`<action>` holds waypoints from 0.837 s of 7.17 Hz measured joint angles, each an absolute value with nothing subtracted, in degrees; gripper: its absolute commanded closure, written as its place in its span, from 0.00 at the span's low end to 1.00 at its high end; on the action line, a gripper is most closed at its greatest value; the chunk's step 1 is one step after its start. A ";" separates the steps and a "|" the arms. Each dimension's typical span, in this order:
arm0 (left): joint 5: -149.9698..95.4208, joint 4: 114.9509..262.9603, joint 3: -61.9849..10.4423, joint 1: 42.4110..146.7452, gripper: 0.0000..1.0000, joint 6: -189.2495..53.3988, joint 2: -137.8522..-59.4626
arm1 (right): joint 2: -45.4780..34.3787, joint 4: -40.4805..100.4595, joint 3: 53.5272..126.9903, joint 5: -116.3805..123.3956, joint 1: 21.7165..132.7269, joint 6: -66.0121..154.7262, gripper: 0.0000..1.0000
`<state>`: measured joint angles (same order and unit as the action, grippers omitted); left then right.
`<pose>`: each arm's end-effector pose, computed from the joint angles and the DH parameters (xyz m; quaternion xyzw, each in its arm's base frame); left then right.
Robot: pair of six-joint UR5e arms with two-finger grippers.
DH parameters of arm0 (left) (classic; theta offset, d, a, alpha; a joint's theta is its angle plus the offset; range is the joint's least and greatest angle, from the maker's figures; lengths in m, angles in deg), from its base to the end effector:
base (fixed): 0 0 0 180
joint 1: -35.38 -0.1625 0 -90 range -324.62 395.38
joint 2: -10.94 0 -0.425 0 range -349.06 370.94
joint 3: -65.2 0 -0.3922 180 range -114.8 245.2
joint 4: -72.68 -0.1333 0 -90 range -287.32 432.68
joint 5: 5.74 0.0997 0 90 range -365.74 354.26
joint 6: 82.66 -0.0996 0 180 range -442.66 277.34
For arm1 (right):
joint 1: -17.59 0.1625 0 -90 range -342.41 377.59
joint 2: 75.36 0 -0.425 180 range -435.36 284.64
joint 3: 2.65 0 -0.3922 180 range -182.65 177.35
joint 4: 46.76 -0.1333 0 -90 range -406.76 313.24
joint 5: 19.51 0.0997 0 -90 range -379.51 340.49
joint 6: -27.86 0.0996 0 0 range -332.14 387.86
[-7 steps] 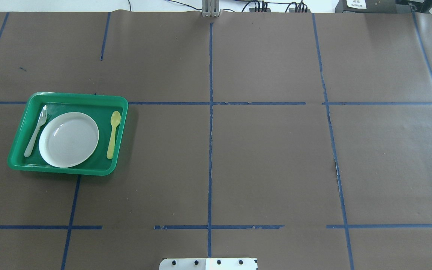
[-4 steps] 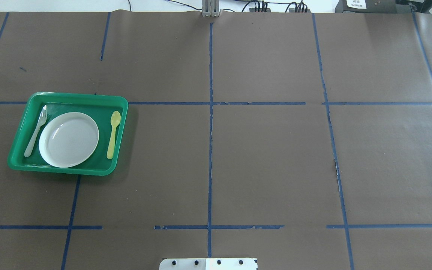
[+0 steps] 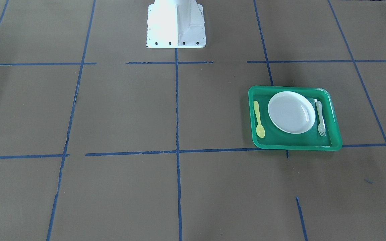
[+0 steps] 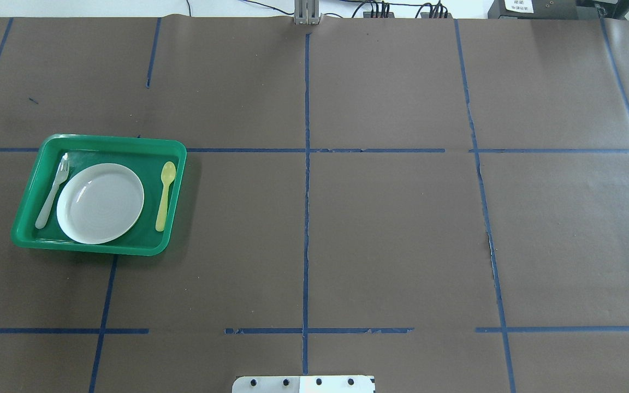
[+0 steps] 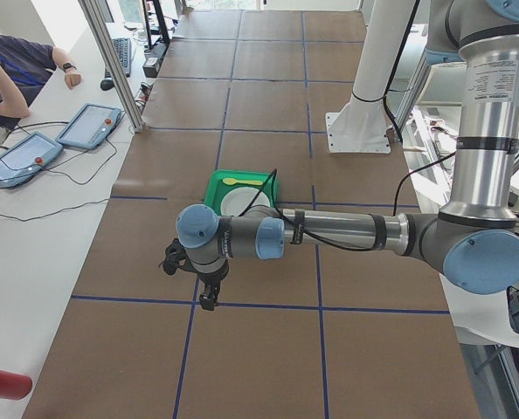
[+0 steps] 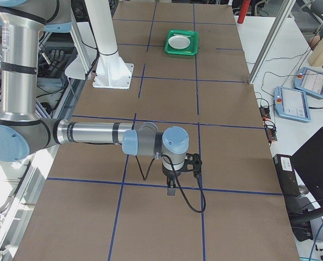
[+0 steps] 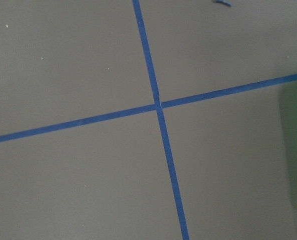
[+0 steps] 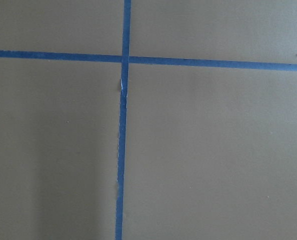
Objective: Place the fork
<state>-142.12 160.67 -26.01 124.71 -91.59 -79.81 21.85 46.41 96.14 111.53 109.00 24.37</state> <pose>-0.0554 -0.4979 0.6428 0.0280 0.3928 0.0767 0.9160 0.0786 -0.4345 0.6512 0.0020 -0.3507 -0.0121 0.9364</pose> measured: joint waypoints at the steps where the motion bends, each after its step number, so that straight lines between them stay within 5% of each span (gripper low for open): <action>1: -142.30 160.52 -26.15 124.79 0.00 -91.33 -79.43 | 21.85 46.41 96.14 111.53 109.00 24.38 0.00; 6: -141.99 160.05 -26.56 126.50 0.00 -91.01 -79.14 | 21.85 46.41 96.14 111.53 109.00 24.38 0.00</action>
